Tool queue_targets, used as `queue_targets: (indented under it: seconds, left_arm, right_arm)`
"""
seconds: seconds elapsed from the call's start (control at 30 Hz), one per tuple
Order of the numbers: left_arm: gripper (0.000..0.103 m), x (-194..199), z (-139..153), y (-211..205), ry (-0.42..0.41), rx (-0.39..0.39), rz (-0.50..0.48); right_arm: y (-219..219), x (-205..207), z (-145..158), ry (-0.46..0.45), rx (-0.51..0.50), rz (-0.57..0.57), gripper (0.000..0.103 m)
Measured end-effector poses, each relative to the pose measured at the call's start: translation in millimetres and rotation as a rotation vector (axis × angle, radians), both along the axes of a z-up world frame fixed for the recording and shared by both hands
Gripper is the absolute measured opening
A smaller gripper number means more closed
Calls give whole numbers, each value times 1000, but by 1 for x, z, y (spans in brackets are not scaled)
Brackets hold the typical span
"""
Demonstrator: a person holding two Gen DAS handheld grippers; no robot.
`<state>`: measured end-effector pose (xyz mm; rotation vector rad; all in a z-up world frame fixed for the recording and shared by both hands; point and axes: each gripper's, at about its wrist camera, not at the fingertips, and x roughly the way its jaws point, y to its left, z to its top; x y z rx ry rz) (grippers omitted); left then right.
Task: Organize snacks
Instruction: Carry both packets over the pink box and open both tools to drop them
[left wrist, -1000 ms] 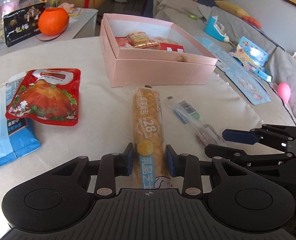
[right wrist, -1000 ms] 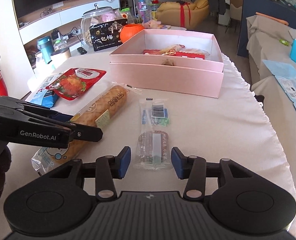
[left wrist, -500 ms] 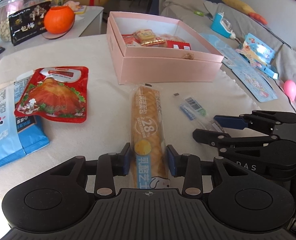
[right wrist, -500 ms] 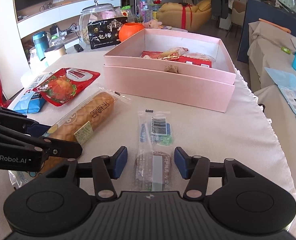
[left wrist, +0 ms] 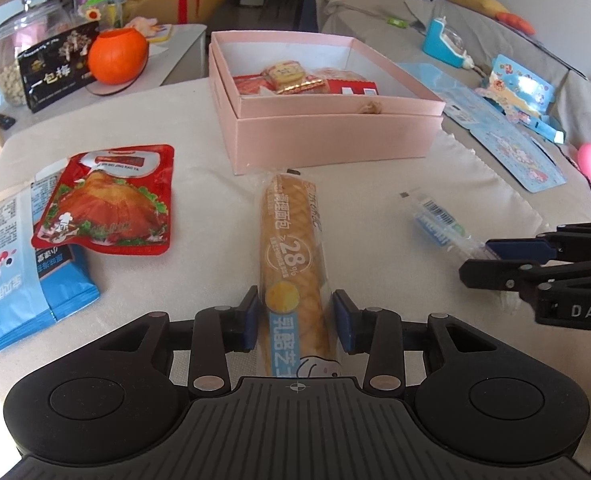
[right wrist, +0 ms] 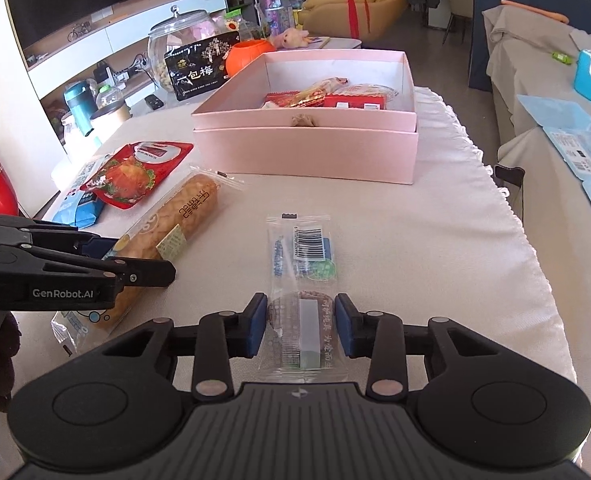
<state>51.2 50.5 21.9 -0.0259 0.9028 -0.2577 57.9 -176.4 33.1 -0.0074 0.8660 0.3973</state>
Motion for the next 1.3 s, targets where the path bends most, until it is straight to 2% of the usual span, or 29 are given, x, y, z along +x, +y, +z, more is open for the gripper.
queue_targets:
  seconds: [0.1,0.2,0.3,0.43,0.57,0.67,0.73,0.8,0.87,0.93,1.07,1.17,1.3]
  left_arm:
    - [35,-1,3,1,15,-10,40]
    - [34,-2,10,5,22,-84,33]
    - [33,-6,21,1,-17,-68,27]
    - [33,-7,40,-2,-66,-85,10]
    - [33,-1,71,-5,-146,-117,-11]
    - [33,22,112,-3,-259,-147,14]
    - [34,50,138,-3,-333,-202,32]
    - [37,89,147,0,-315,-268,39]
    - [38,122,145,6,-294,-314,61]
    - [38,129,143,16,-332,-313,94]
    - [38,91,129,53,-384,-344,110]
    - [38,56,110,87,-396,-264,205]
    - [38,43,92,136,-288,-232,372]
  right_arm:
    - [-10,0,10,-9,30,-4,36]
    - [-15,0,22,-28,44,-9,36]
    - [-20,-3,36,-70,44,-4,36]
    - [-25,-6,54,-132,40,-19,36]
    - [-33,-5,66,-166,46,-40,36]
    - [-35,-2,70,-183,34,-60,36]
    - [-36,1,72,-185,35,-64,36]
    - [-33,4,75,-195,29,-63,36]
    - [-30,7,76,-207,20,-61,36]
    - [-27,10,76,-209,1,-69,36]
    - [-33,12,78,-212,-15,-92,36]
    - [-32,26,91,-244,-18,-102,36]
    - [-19,81,129,-242,83,-85,37]
